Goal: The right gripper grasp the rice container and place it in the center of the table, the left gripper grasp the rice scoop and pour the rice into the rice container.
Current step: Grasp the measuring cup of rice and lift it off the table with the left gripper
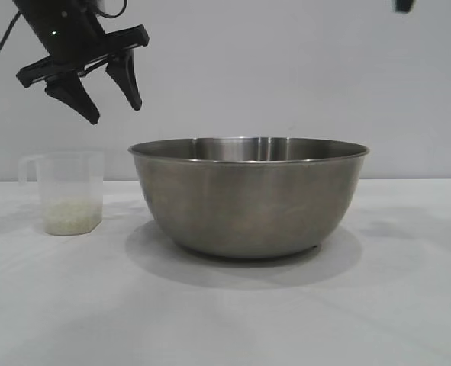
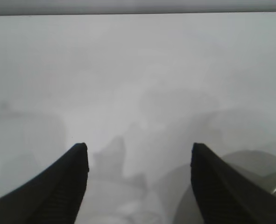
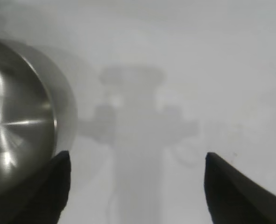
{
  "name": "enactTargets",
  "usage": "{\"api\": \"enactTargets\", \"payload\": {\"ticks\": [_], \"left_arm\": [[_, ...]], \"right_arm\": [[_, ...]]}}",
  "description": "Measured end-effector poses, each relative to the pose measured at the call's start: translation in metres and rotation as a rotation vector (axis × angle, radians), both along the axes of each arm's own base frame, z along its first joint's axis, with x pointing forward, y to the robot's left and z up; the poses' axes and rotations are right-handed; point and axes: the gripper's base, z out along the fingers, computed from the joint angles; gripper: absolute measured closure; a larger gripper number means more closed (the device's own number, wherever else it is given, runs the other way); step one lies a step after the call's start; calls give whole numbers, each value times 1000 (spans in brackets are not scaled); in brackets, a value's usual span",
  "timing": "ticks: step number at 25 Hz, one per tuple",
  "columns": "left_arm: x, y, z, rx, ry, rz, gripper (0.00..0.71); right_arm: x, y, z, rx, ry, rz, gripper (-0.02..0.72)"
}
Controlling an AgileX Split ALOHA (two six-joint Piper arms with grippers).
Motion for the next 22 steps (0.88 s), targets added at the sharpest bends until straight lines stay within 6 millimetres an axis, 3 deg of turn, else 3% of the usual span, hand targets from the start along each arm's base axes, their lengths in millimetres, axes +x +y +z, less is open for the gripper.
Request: {"api": "enactTargets", "payload": {"ticks": [7, 11, 17, 22], "left_arm": [[-1, 0, -1, 1, 14, -6, 294], [-1, 0, -1, 1, 15, -7, 294], [-1, 0, -1, 1, 15, -7, 294], [-1, 0, -1, 2, 14, -7, 294]], "right_arm": [[-76, -20, 40, 35, -113, -50, 198], [-122, -27, 50, 51, -168, -60, 198], [-190, -38, 44, 72, -236, -58, 198], [-247, -47, 21, 85, -288, -57, 198]]}}
